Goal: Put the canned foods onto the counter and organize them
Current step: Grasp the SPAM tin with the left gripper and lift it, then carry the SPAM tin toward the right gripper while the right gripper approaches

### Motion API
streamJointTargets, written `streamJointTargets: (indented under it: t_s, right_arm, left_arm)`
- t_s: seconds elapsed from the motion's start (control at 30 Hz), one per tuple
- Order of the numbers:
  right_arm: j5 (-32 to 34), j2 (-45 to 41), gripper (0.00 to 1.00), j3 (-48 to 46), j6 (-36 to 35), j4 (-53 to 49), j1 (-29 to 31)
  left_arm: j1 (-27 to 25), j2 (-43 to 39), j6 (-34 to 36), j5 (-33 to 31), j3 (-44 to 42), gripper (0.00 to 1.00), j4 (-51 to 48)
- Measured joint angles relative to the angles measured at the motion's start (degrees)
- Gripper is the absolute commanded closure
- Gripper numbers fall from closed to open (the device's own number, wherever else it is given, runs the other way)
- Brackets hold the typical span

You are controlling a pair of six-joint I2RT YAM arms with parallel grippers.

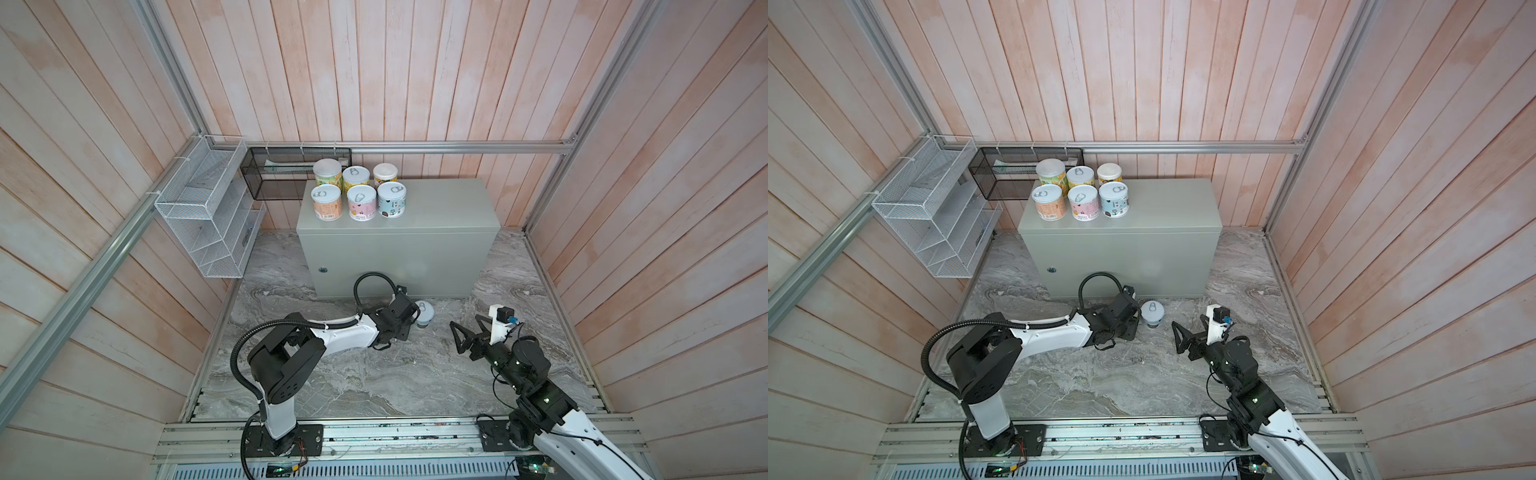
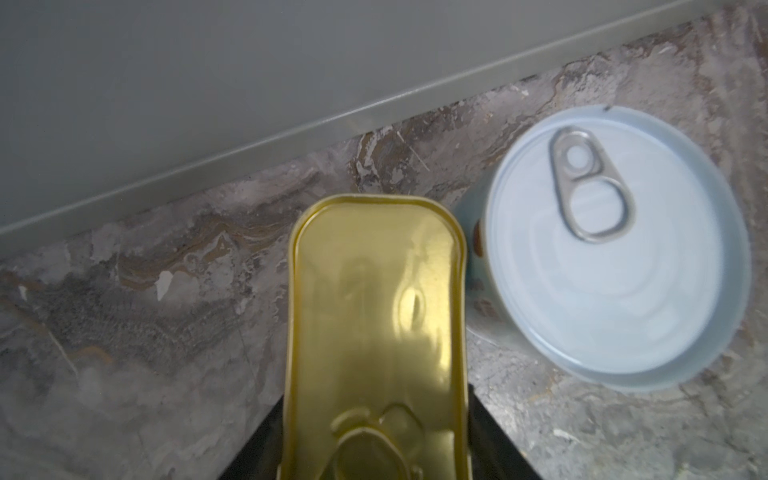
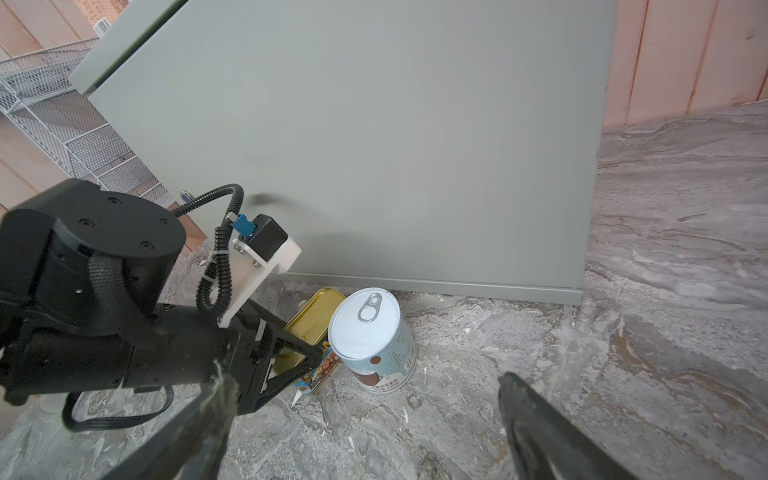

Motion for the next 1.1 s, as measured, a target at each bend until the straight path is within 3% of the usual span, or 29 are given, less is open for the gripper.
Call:
streamJointTargets:
  t_s: [0.3,0.6,0.67,0.77,0.9,1.03,1.1]
  right_arm:
    - [-1.68,-3.15,0.03,-2.25,1.42,-3.19,0.0]
    - [-1.95,-5.16,0.03,-2.32,2.62,-4.5,0.02]
    - [-2.16,-4.72,0.03,-2.32,2.75,-4.46,0.02]
    - [-2.58,-3.5,0.03,-2.34,2.78,-4.24,0.04]
    - [-2.58,-1.81,0.03,-2.38,3.06,-3.89,0.28]
    - [-2.56,-1.14,0.03,-2.38,3.63,-3.43,0.28]
    - [-2.54,-1.14,0.04,-2.38,3.96,-3.3,0.28]
  left_arm:
    - [0.0,-3.02,-1.53,3.85,-0.35,0.47,-5.05]
    - [-0.11,-11.89,-6.14,4.28,-9.97,0.47,-5.92]
    - [-0.24,-14.36,-7.87,4.33,-12.55,0.42,-5.75]
    - [-0.63,-17.99,-10.16,5.07,-16.31,0.25,-5.7]
    - [-1.18,-19.15,-11.87,5.55,-17.53,0.19,-6.08]
    - [-0.76,-18.03,-11.52,5.14,-16.39,0.17,-6.16]
    - [0.24,-16.41,-11.02,5.14,-15.04,0.26,-6.03]
